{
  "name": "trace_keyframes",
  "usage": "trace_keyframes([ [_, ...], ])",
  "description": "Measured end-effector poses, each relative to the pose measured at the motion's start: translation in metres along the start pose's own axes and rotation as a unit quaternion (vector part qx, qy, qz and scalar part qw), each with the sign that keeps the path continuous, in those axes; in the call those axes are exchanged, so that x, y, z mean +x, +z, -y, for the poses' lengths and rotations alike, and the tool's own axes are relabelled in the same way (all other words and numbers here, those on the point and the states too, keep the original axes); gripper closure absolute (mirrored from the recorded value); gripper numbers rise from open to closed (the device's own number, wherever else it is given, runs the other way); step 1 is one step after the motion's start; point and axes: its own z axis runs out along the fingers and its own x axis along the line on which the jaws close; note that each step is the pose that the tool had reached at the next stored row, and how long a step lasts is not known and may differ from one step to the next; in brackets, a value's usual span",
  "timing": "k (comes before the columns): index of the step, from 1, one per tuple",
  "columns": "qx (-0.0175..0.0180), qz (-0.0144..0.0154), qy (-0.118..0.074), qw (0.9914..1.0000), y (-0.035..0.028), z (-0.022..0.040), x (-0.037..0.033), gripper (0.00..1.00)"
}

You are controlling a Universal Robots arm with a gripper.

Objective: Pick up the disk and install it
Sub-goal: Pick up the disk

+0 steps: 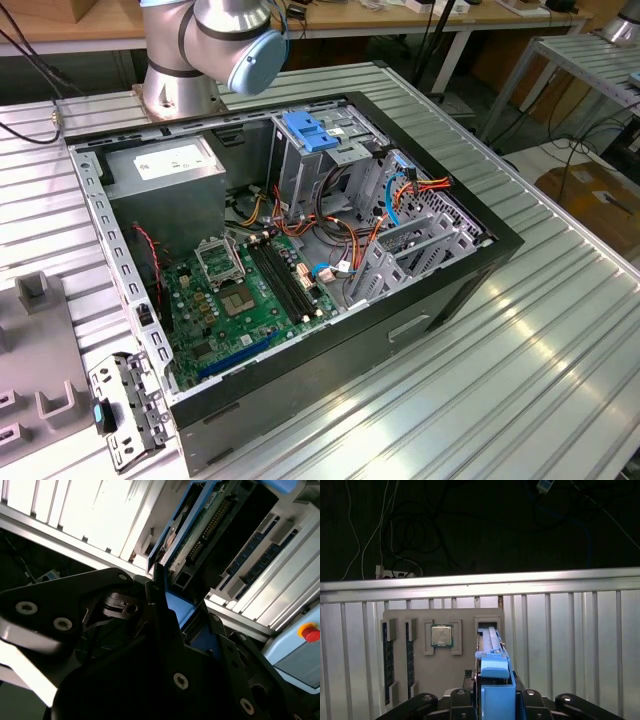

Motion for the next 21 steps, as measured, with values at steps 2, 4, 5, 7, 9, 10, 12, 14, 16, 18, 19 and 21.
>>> trace_keyframes([
  [2,-0.0001,0.0000,0.000,1.00000,-0.0016,0.0000,0.0001,0.63],
  [4,-0.0002,0.0000,0.000,1.00000,-0.0029,0.0001,0.0002,0.63],
  [5,-0.0002,0.0000,0.000,1.00000,-0.0039,0.0001,0.0002,0.63],
  [7,-0.0004,0.0000,0.000,1.00000,-0.0060,0.0001,0.0003,0.63],
  [9,-0.0004,-0.0001,0.000,1.00000,-0.0077,0.0002,0.0004,0.63],
  [10,-0.0005,-0.0001,0.000,1.00000,-0.0084,0.0002,0.0004,0.63],
  [12,-0.0004,0.0000,0.000,1.00000,-0.0101,0.0002,0.0005,0.63],
  [14,-0.0005,-0.0001,0.000,1.00000,-0.0119,0.0003,0.0006,0.63],
  [16,-0.0005,0.0000,0.000,1.00000,-0.0139,0.0003,0.0007,0.63],
  [18,-0.0006,-0.0001,0.000,1.00000,-0.0163,0.0004,0.0008,0.63],
  [19,-0.0007,-0.0001,0.000,1.00000,-0.0171,0.0004,0.0009,0.63],
  [21,-0.0007,-0.0001,0.000,1.00000,-0.0187,0.0005,0.0009,0.63],
])
